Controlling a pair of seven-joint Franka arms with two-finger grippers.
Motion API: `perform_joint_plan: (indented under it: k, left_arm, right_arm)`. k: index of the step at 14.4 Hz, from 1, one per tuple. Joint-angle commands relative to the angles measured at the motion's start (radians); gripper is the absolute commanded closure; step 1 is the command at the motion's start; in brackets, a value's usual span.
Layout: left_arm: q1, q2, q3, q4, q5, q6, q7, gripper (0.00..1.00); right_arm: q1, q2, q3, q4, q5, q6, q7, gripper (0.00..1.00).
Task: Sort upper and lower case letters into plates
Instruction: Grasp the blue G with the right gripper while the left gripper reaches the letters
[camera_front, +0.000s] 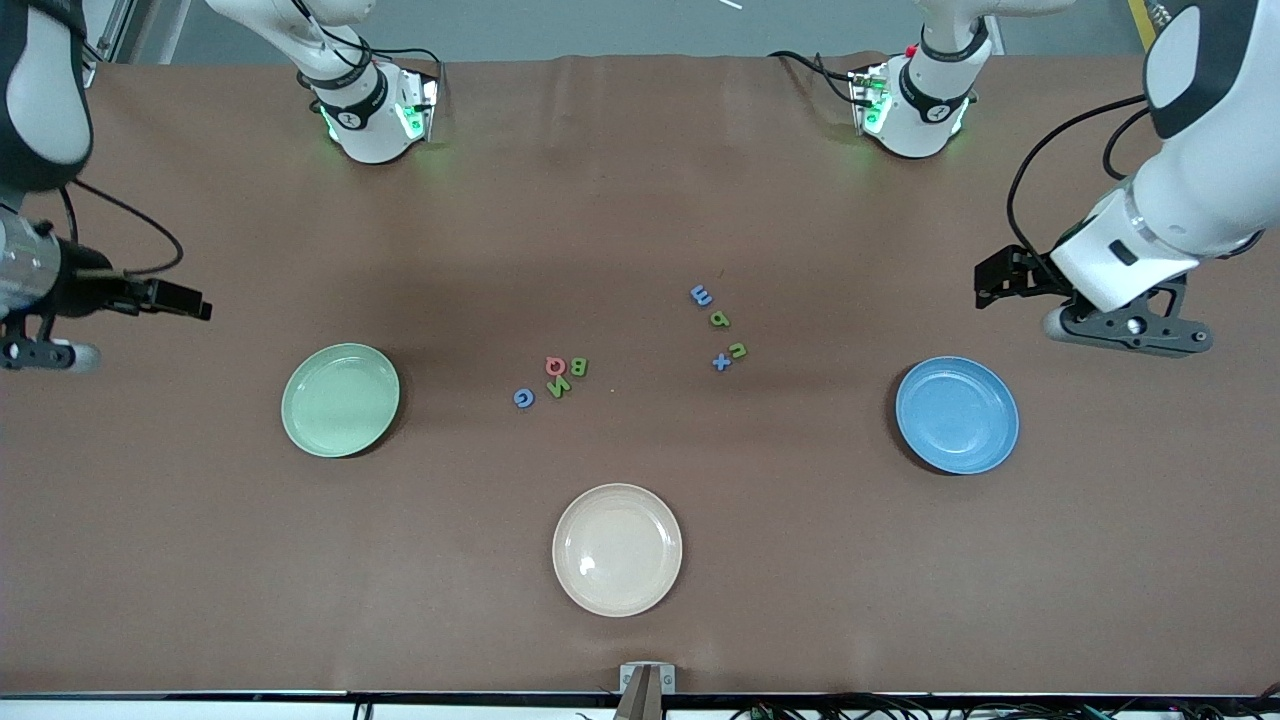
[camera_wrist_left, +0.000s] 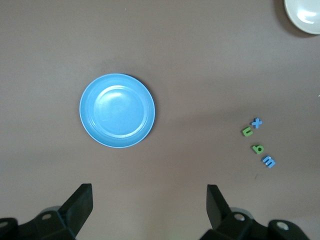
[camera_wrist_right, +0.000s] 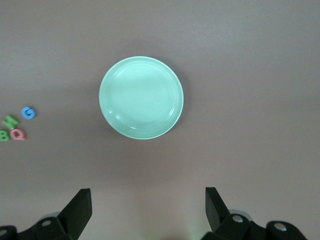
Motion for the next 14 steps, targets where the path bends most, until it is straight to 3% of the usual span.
perform_joint_plan:
  k: [1,3,5,8,12,14]
  left_arm:
    - [0.013,-0.001,-0.006,0.0,0.003,-0.026,0.014,0.0]
    - [0.007,-0.001,-0.007,-0.018,-0.008,-0.026,-0.019,0.01]
    - [0.003,-0.001,-0.027,-0.041,-0.075,-0.02,-0.206,0.02]
    - [-0.009,0.017,-0.14,-0.072,-0.074,0.029,-0.545,0.02]
    - [-0.136,0.025,-0.185,-0.239,-0.028,0.225,-0.855,0.01]
    - [-0.187,0.086,-0.185,-0.265,-0.028,0.297,-1.031,0.01]
  right_arm:
    - [0.006,0.058,0.011,0.059,-0.032,0.009,0.019,0.0]
    - [0.049,0.071,0.015,0.036,-0.02,0.066,0.217,0.0]
    - [0.122,0.081,0.015,-0.012,-0.016,0.168,0.434,0.0]
    - [0.219,0.145,0.015,-0.027,-0.009,0.261,0.685,0.0]
    - [0.329,0.232,0.015,-0.027,-0.009,0.363,0.931,0.0]
    - [0.372,0.271,0.015,-0.029,-0.009,0.419,1.011,0.0]
